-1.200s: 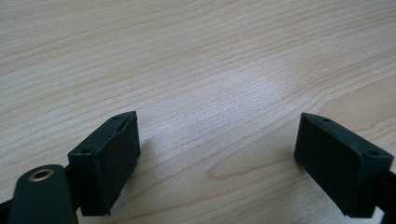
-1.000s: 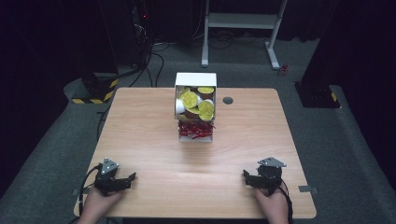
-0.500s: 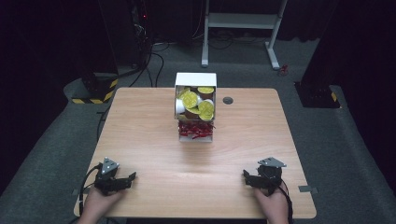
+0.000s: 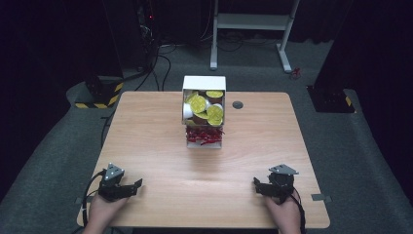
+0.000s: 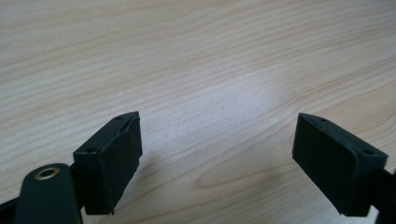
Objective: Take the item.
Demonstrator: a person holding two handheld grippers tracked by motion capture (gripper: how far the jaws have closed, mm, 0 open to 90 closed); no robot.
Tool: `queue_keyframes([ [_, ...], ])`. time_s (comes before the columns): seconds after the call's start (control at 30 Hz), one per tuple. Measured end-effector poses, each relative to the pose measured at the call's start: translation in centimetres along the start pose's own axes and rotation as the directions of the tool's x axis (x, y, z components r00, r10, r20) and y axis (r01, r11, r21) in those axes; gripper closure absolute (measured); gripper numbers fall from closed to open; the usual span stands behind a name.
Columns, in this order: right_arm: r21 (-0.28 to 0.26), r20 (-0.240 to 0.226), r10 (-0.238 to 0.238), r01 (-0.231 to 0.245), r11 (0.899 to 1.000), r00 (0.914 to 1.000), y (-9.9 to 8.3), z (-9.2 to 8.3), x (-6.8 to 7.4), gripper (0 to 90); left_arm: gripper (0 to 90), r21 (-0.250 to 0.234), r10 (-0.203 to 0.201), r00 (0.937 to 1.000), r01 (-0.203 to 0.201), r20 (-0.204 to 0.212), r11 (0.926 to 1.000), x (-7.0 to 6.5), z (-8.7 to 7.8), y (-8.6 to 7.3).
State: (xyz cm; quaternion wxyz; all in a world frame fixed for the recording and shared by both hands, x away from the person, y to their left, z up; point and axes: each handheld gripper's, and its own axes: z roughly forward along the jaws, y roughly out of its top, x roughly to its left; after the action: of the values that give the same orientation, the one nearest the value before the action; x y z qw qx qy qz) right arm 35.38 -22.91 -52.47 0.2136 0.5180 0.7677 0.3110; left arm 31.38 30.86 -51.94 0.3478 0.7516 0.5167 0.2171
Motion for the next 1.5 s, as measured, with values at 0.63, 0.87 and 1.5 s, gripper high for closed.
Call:
queue_keyframes([
  [0.63,0.003,-0.005,0.003,-0.003,1.000,1.0000,0.0,0.0,0.0,9.1,18.0,-0.049,-0.041,0.9991,0.041,0.014,0.9980,0.1,-0.1,1.5],
  [0.87,0.003,-0.010,-0.009,0.009,1.000,0.9999,0.0,0.0,-0.1,8.8,18.0,-0.070,-0.065,0.9979,0.065,-0.003,0.9954,-0.9,-0.7,2.9],
  [1.5,0.003,-0.017,-0.030,0.030,1.000,0.9994,0.1,0.1,-0.2,8.3,18.3,-0.123,0.024,0.9986,-0.017,0.048,0.9923,-5.2,-0.4,6.8],
])
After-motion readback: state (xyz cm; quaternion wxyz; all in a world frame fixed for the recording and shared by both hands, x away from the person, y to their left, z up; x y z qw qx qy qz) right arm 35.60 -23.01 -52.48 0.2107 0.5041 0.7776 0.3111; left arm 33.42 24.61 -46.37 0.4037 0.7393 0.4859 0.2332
